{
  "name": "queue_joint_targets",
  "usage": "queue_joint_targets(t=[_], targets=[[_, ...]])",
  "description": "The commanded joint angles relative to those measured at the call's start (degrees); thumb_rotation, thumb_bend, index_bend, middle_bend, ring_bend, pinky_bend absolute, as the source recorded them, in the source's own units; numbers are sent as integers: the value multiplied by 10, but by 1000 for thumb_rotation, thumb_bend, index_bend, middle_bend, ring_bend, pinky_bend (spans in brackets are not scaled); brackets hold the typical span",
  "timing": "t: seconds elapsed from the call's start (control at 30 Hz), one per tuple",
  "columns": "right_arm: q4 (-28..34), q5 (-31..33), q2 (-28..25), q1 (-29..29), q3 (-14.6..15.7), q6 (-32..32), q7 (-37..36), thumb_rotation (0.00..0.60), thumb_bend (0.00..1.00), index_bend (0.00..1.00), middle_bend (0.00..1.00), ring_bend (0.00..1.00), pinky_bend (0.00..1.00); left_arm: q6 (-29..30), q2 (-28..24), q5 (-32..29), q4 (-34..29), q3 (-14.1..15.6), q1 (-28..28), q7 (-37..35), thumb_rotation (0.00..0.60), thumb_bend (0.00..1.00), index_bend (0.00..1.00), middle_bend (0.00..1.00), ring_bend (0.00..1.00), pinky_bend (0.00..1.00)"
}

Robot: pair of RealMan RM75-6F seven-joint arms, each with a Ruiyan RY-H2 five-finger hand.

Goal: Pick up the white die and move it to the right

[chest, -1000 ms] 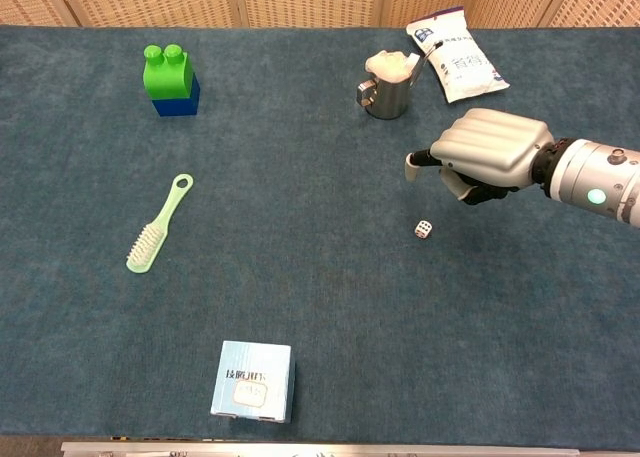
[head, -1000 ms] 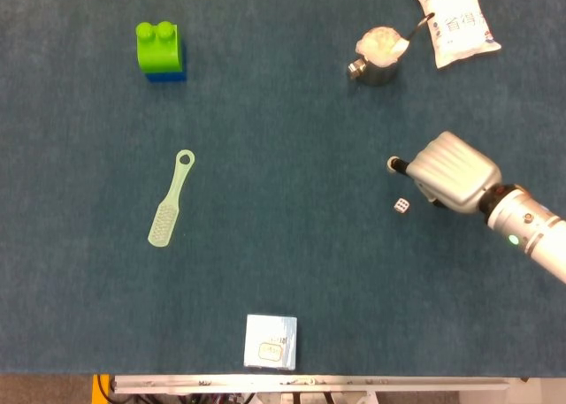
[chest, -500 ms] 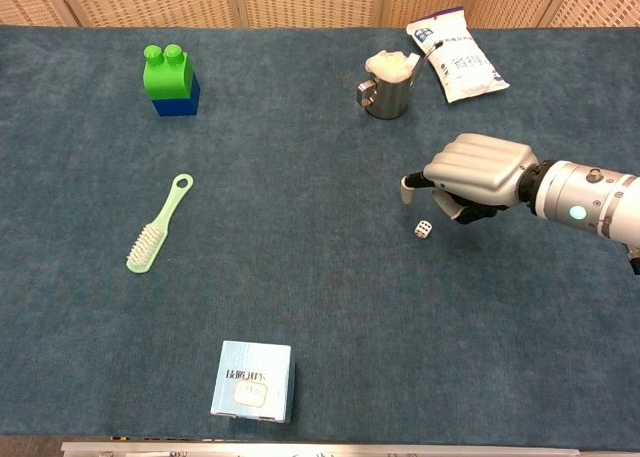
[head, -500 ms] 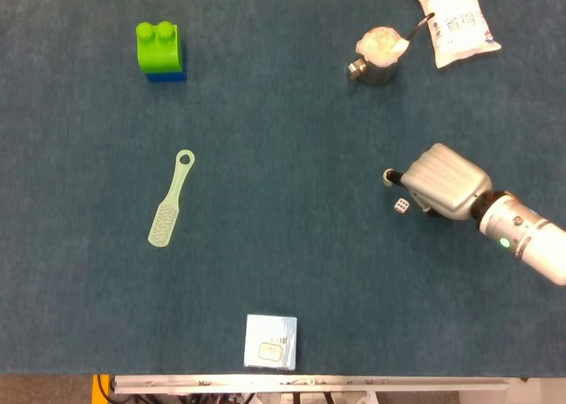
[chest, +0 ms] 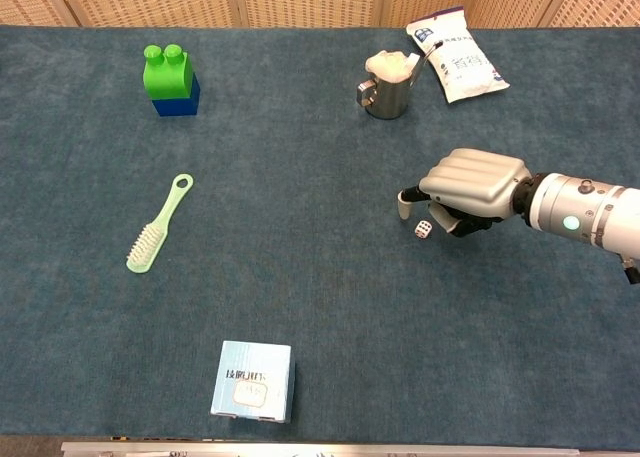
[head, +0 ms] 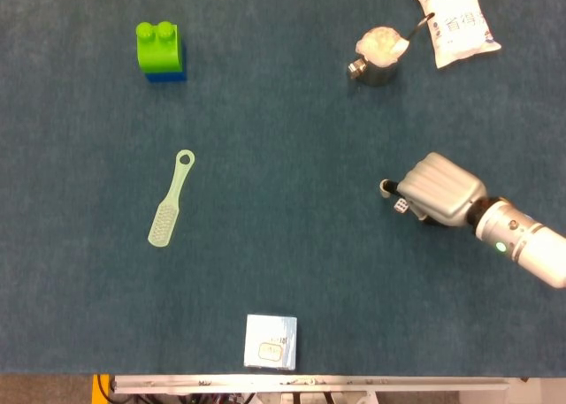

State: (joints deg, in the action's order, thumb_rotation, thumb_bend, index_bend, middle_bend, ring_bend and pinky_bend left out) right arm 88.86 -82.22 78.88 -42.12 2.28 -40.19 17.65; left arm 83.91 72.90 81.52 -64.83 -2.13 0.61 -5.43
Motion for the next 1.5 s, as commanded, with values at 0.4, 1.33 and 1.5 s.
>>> queue_joint_targets(t=[0.4, 1.33, 1.5], targets=[[-9, -13, 5, -1, 14, -2, -18, 600, 1000, 335, 1000, 1000, 1000, -3, -2, -2, -2, -2, -1, -1, 600, 22, 270, 232, 224, 402], [27, 0, -28, 17, 31, -25, 22, 600, 1000, 409, 1000, 1000, 1000, -11, -3, -5, -3, -4, 0, -1, 600, 22, 270, 232, 224, 402], [36, 5, -38, 23, 36, -32, 36, 600, 1000, 419, 1000, 1000, 1000, -11, -3, -4, -4, -4, 0, 1, 600, 22, 270, 232, 224, 402]])
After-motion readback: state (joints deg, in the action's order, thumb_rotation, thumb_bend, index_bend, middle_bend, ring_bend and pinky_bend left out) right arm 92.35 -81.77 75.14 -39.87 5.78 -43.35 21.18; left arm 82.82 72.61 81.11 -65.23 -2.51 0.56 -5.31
